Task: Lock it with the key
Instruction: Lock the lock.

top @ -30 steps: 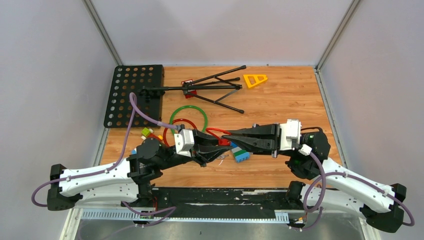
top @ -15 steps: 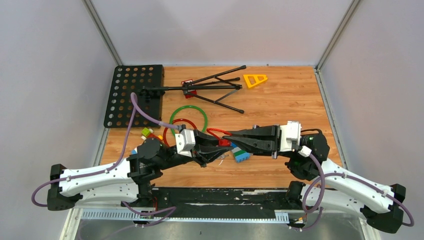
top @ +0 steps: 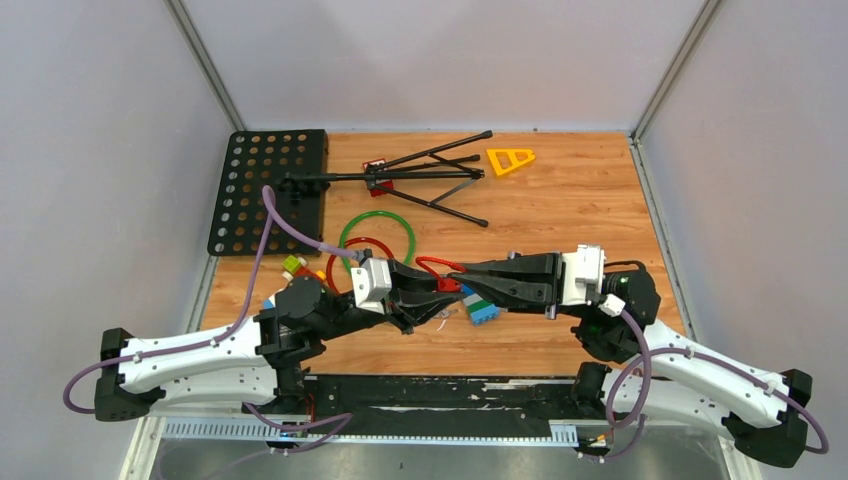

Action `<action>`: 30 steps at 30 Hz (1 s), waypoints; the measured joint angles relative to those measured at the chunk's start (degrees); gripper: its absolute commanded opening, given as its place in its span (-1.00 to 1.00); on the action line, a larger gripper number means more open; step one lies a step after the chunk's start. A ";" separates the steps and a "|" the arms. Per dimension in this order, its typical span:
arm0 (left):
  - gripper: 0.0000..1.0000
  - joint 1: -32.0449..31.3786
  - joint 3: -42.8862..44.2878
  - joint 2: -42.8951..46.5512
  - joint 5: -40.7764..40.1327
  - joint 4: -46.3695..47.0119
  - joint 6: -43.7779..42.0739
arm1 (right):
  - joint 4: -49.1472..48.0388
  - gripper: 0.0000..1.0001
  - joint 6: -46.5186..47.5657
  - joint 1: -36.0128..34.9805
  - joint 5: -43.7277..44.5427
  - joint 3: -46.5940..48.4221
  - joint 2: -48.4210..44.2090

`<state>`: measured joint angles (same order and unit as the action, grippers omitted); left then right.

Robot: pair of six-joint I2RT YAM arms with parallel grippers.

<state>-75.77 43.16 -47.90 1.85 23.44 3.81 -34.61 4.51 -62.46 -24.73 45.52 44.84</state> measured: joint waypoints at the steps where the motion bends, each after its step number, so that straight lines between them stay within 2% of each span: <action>1: -1.00 0.00 -0.02 0.00 -0.02 0.00 0.00 | -0.13 -1.00 -0.02 0.00 0.00 -0.07 0.00; 30: -1.00 0.02 -0.28 -0.02 0.42 -0.07 0.22 | -3.61 -1.00 -1.29 0.00 -0.31 -0.92 1.88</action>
<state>-75.75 42.87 -47.92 2.26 23.38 4.03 -38.22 3.22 -62.46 -25.04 44.60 46.72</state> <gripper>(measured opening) 0.305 0.070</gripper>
